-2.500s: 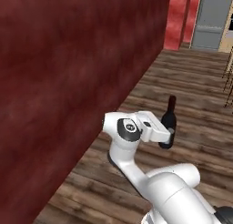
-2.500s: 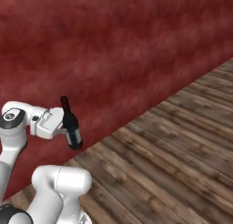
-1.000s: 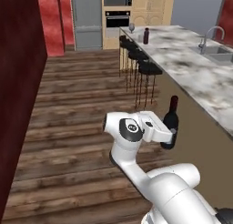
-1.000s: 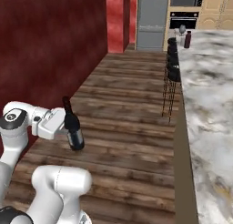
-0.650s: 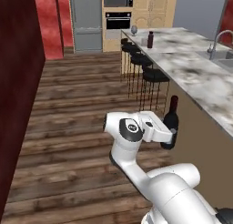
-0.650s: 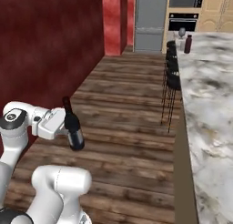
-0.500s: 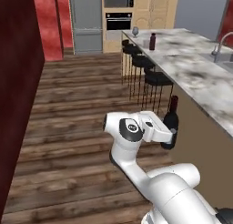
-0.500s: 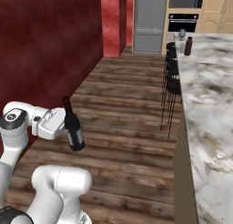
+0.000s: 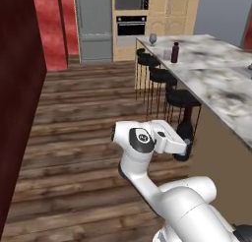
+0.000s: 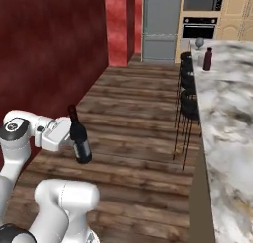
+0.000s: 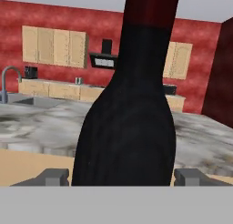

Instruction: There is a wine glass and glass cup on the dining counter. Place the wine bottle next to the wine glass and the juice bottle next to the glass cup.

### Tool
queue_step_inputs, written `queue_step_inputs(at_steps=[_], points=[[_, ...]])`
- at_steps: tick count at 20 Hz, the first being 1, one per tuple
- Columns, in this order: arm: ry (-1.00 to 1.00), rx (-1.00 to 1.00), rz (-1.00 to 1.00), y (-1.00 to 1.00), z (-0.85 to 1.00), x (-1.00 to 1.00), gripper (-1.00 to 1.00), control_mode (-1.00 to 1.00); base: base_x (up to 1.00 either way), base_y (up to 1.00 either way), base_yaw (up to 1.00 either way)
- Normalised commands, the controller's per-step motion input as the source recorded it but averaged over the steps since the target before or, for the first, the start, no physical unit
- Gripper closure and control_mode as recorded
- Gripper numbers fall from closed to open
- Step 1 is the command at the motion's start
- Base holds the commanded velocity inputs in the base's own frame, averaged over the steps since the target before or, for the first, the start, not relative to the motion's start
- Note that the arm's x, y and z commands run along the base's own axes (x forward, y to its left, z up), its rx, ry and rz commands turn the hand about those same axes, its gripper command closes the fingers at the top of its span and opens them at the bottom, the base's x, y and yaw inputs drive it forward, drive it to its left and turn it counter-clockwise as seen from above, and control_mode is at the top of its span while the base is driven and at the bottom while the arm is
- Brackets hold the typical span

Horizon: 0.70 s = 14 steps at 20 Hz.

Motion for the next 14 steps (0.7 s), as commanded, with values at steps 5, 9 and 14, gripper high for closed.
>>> queue_step_inputs(at_steps=[5,9,14], points=[[0.00,0.00,0.00,0.00,0.00,0.00,1.00,1.00,0.93,0.04,0.00],[0.00,0.00,0.00,0.00,0.00,0.00,1.00,1.00,0.93,0.03,0.00],[0.00,0.00,0.00,0.00,0.00,0.00,1.00,1.00,0.92,0.04,-0.01]])
